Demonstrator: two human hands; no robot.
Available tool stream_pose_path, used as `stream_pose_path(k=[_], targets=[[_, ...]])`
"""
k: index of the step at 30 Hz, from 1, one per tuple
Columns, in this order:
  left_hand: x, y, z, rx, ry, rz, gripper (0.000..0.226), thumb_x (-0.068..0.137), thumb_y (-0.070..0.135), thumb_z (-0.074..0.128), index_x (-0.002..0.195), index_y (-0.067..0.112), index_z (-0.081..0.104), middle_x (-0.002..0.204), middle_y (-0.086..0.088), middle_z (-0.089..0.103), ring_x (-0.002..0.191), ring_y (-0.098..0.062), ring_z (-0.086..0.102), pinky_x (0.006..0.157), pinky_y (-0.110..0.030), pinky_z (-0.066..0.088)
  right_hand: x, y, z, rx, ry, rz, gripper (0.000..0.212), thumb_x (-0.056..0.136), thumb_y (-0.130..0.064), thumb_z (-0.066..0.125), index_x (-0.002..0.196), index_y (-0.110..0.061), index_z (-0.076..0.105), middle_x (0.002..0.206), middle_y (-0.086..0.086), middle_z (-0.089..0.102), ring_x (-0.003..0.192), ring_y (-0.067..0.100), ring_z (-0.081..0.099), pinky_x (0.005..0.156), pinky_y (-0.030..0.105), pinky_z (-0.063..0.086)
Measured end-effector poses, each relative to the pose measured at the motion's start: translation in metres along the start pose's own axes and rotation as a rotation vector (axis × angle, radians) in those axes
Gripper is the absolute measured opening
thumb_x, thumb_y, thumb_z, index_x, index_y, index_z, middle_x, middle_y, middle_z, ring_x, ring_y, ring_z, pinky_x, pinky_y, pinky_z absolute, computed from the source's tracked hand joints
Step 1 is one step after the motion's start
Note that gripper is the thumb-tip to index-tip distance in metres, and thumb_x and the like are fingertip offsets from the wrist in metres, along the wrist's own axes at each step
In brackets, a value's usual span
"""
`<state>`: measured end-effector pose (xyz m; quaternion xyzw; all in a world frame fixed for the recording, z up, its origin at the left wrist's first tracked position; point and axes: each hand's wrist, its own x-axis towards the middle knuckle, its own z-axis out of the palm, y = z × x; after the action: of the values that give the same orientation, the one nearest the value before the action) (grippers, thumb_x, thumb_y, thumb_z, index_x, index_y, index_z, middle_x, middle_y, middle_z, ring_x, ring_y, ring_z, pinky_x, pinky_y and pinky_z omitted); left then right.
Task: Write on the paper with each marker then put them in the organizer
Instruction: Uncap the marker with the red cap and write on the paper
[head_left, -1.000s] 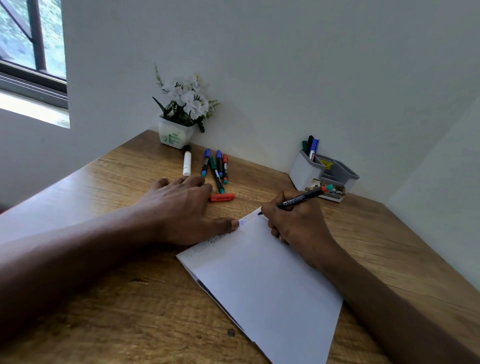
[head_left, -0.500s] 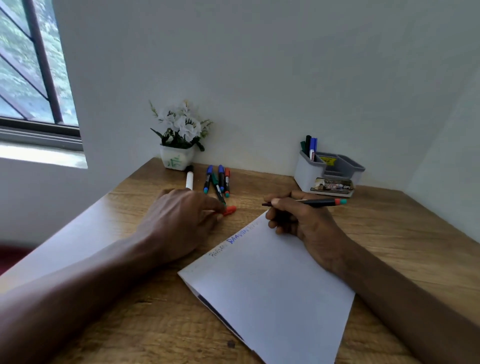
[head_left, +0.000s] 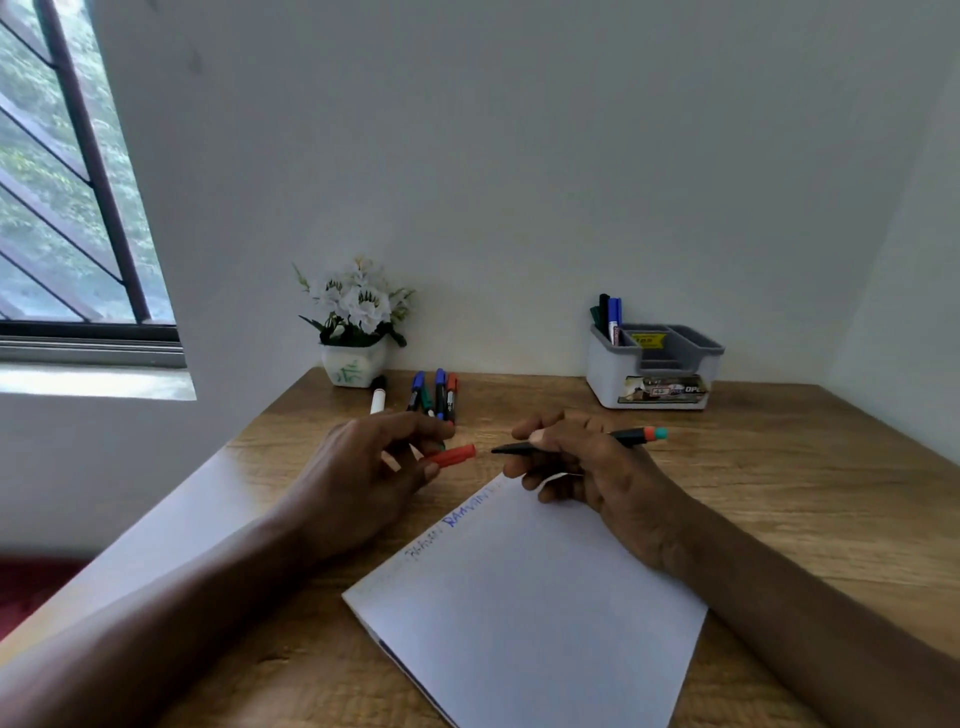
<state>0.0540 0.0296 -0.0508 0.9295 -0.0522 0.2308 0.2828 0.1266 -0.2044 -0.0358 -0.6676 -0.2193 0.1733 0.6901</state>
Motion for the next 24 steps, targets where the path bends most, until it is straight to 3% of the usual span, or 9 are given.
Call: stream_pose_path(k=[12,14,16,19,24], targets=[[-0.003,0.000,0.002,-0.168,-0.036,0.100,0.033,0.092,0.019,0.072,0.118,0.039,0.071,0.112,0.022,0.070,0.107,-0.004,0.066,0.082,-0.033,0.060,-0.007,-0.002,0.000,-0.100,-0.070,-0.071,0.007,0.094,-0.016,0.065,0.093,-0.009,0.065,0.097,0.017,0.078,0.084,0.019,0.069,0.068,0.028,0.052],[-0.005,0.002,0.003,-0.253,-0.041,0.117,0.032,0.092,0.012,0.071,0.116,0.033,0.072,0.111,0.018,0.072,0.105,-0.006,0.069,0.084,-0.030,0.059,-0.008,-0.003,0.000,-0.088,-0.082,-0.095,0.017,0.088,-0.020,0.070,0.096,-0.006,0.065,0.095,0.017,0.078,0.084,0.020,0.070,0.069,0.030,0.054],[-0.006,0.004,0.002,-0.352,-0.034,0.125,0.029,0.091,0.008,0.071,0.113,0.026,0.073,0.107,0.013,0.074,0.101,-0.010,0.071,0.082,-0.027,0.057,-0.009,-0.006,0.000,-0.079,-0.088,-0.119,0.027,0.080,-0.025,0.073,0.096,-0.004,0.068,0.092,0.017,0.078,0.080,0.020,0.070,0.069,0.030,0.055],[-0.008,0.009,0.001,-0.475,-0.042,0.153,0.023,0.088,0.010,0.073,0.110,0.014,0.075,0.104,0.004,0.077,0.098,-0.018,0.073,0.081,-0.029,0.058,-0.012,-0.007,0.001,-0.134,-0.089,-0.143,0.022,0.077,-0.027,0.076,0.089,-0.009,0.074,0.082,0.011,0.077,0.070,0.015,0.067,0.063,0.026,0.055],[-0.010,0.018,0.001,-0.560,-0.110,0.156,0.023,0.086,0.008,0.076,0.108,0.013,0.076,0.103,-0.004,0.077,0.096,-0.023,0.073,0.083,-0.039,0.060,-0.013,-0.004,0.011,-0.098,-0.098,-0.158,0.024,0.076,-0.022,0.076,0.090,-0.007,0.064,0.075,0.011,0.075,0.059,0.016,0.063,0.055,0.024,0.053]])
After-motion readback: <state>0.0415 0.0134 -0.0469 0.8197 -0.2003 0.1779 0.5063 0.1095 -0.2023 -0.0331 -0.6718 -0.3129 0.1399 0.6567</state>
